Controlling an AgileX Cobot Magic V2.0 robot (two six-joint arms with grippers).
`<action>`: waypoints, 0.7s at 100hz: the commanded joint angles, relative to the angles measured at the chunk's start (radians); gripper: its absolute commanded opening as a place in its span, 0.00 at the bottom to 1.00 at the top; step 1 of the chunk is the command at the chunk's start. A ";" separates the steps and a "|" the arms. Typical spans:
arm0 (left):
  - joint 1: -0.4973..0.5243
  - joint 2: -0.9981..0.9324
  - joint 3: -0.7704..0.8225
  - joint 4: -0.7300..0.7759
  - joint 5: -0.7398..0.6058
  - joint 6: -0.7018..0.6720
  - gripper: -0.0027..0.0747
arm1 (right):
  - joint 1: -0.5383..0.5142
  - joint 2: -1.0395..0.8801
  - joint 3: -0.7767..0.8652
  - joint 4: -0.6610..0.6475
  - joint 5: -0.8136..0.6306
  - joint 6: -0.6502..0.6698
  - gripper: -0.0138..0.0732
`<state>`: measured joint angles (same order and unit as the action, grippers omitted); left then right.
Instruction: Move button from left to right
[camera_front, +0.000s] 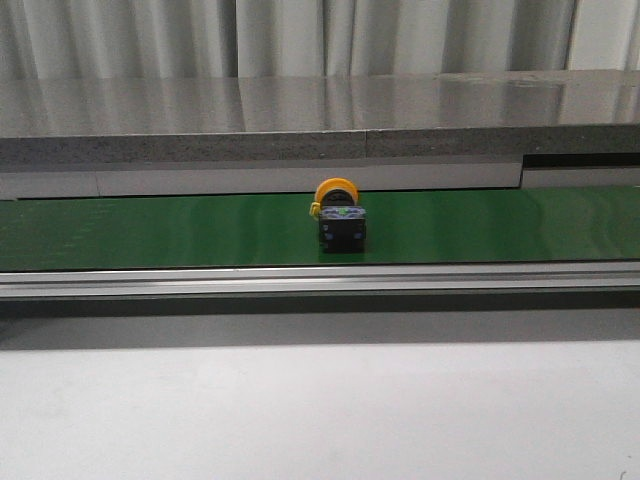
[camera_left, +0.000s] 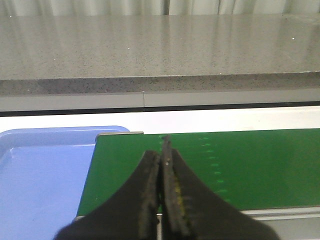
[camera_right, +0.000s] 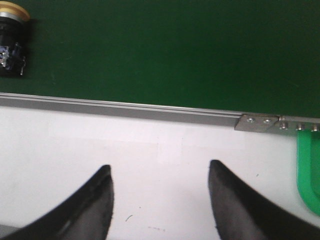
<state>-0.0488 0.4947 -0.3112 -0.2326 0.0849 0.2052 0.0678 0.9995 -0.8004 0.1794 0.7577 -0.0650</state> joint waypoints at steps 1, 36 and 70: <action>-0.009 0.003 -0.028 -0.007 -0.085 0.000 0.01 | -0.007 -0.011 -0.038 0.010 -0.074 -0.002 0.77; -0.009 0.003 -0.028 -0.007 -0.085 0.000 0.01 | -0.002 0.015 -0.043 0.051 -0.173 -0.002 0.77; -0.009 0.003 -0.028 -0.007 -0.085 0.000 0.01 | 0.133 0.209 -0.148 0.051 -0.212 -0.002 0.77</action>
<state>-0.0488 0.4947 -0.3112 -0.2326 0.0849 0.2052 0.1720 1.1767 -0.8914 0.2123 0.6227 -0.0650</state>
